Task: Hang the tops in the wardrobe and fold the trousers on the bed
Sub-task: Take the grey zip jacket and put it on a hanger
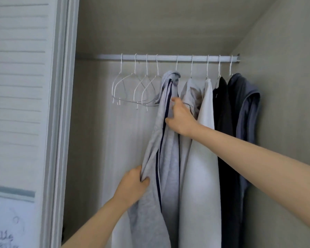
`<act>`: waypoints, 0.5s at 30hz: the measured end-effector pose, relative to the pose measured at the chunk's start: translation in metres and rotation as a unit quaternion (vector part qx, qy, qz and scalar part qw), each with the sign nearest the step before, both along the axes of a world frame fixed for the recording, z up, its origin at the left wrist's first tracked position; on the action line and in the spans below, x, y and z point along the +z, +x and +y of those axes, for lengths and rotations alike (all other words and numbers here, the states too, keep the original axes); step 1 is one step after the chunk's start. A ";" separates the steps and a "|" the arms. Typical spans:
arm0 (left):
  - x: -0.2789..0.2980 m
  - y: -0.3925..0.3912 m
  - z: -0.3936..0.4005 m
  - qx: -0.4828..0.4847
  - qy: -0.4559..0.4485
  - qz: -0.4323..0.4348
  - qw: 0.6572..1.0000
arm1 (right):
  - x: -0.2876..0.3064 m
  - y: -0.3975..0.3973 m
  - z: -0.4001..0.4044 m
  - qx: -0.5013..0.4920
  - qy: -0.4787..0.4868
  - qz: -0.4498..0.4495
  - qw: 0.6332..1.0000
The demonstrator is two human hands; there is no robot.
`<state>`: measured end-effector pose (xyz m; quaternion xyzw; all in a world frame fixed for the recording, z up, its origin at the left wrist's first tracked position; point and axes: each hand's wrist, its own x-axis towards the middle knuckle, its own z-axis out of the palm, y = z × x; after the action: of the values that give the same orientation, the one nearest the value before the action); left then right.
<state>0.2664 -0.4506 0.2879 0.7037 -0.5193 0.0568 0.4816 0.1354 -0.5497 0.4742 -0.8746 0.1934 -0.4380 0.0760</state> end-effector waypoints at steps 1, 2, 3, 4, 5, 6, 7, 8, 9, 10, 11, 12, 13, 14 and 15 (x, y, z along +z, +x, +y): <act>-0.005 -0.005 0.009 0.012 0.000 0.003 1.000 | -0.010 -0.007 0.007 0.004 0.006 0.016 1.000; -0.009 -0.010 0.017 0.024 -0.003 0.004 1.000 | -0.020 -0.013 0.013 0.008 0.012 0.036 0.999; -0.017 -0.016 0.029 0.038 -0.002 0.006 0.999 | -0.034 -0.021 0.022 0.012 0.016 0.057 0.998; -0.022 -0.022 0.039 0.051 -0.003 0.003 0.999 | -0.046 -0.027 0.030 0.012 0.018 0.077 0.997; -0.028 -0.027 0.049 0.061 -0.001 0.005 0.998 | -0.057 -0.033 0.037 0.017 0.025 0.093 0.995; -0.034 -0.032 0.060 0.063 0.005 0.016 0.998 | -0.069 -0.040 0.045 0.022 0.038 0.110 0.993; -0.040 -0.036 0.071 0.060 0.009 0.029 0.998 | -0.082 -0.046 0.053 0.028 0.048 0.123 0.991; -0.046 -0.040 0.082 0.053 0.018 0.041 0.998 | -0.093 -0.052 0.061 0.033 0.055 0.135 0.989; -0.053 -0.045 0.094 0.048 0.028 0.056 0.997 | -0.104 -0.057 0.070 0.039 0.061 0.149 0.986; -0.060 -0.049 0.106 0.041 0.044 0.064 0.996 | -0.115 -0.063 0.078 0.044 0.065 0.163 0.984; -0.064 -0.053 0.115 0.038 0.057 0.070 0.995 | -0.124 -0.068 0.085 0.049 0.066 0.181 0.980; -0.074 -0.059 0.133 0.041 0.070 0.076 0.994 | -0.139 -0.074 0.099 0.061 0.071 0.195 0.976; -0.076 -0.061 0.137 0.038 0.067 0.084 0.994 | -0.146 -0.078 0.102 0.063 0.067 0.202 0.975; -0.084 -0.066 0.154 0.046 0.066 0.093 0.992 | -0.159 -0.082 0.112 0.076 0.063 0.208 0.973; -0.087 -0.070 0.165 0.049 0.059 0.098 0.992 | -0.167 -0.087 0.118 0.083 0.054 0.211 0.973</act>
<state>0.1962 -0.2861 0.2012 0.7577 -0.4367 -0.0195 0.4846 0.0485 -0.4313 0.3077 -0.9548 0.1554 -0.2248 0.1165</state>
